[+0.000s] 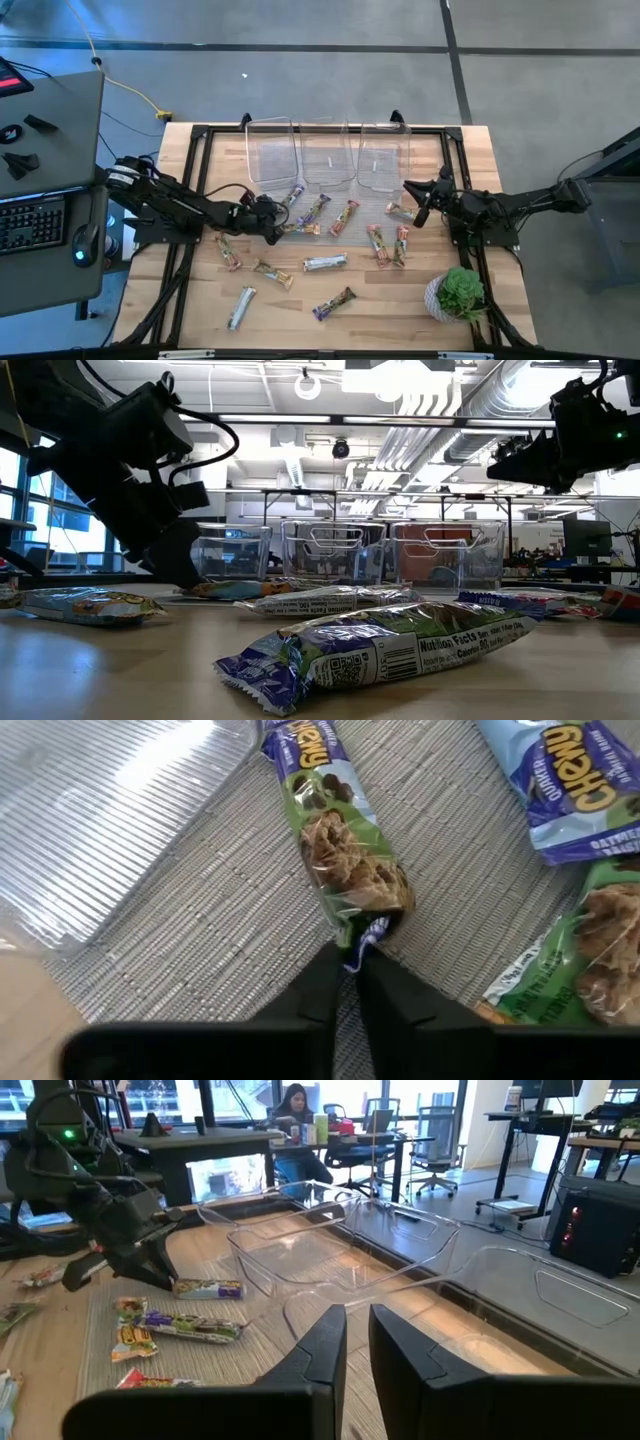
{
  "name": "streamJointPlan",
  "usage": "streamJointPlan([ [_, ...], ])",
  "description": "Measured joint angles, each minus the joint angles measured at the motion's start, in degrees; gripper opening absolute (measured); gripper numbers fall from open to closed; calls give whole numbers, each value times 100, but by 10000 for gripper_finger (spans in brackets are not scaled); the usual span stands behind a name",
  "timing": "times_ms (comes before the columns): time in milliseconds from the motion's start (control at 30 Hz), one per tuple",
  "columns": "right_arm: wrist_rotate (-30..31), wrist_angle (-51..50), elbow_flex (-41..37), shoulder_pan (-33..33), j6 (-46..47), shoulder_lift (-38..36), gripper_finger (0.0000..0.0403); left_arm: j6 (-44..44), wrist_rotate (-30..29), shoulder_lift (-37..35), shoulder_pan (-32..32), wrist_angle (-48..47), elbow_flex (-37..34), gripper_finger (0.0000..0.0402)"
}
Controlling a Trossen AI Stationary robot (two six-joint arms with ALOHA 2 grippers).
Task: Pick and place Granola Bars by type
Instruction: Put the blue granola bar into the left transparent bin
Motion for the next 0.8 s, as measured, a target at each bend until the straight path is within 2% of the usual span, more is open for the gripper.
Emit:
streamJointPlan([
  [167,-4,-122,-2,0,50,1,32,-119,62,-11,4,42,-2,10],
  [300,-44,-151,-2,-1,59,1,32,-133,385,-24,11,104,0,5],
  [567,-46,-153,-1,-1,61,1,32,-83,535,-15,4,346,0,39],
  [800,-44,-153,-2,0,63,1,32,42,658,-15,4,386,8,104],
])
